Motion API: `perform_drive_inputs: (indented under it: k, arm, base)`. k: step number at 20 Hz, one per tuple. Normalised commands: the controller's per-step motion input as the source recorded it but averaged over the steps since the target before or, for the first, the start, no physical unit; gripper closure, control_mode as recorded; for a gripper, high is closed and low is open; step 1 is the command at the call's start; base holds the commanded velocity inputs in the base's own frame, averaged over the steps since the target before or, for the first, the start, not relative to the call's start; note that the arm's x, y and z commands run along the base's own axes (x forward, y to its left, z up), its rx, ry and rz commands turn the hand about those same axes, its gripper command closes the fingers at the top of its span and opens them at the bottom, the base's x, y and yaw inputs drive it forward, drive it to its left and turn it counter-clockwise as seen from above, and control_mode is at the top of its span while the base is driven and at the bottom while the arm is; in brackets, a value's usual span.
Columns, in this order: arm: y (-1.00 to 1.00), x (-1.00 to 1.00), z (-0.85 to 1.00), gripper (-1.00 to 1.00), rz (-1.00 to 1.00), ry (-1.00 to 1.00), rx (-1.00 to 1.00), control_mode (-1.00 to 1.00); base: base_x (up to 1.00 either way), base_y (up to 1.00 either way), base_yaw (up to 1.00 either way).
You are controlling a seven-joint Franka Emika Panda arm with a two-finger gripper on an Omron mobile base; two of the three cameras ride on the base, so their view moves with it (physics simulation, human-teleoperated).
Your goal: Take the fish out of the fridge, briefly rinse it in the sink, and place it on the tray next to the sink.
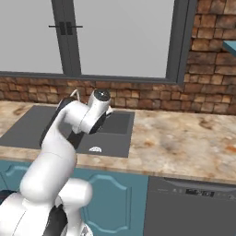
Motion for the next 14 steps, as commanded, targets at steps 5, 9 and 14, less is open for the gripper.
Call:
perform_drive_inputs:
  k: [5,9,14]
  arm:
    - [0.04,0.67,-0.31,1.0,0.58,0.05,0.0,-1.0]
    - [0.34,0.85,-0.16,1.0,0.34,0.13,0.0,-1.0]
    - [0.51,0.15,-0.15,1.0,0.11,0.06,0.0,-1.0]
  base:
    - [0.0,0.0,0.0]
    - [0.0,0.0,0.0]
    - [0.0,0.0,0.0]
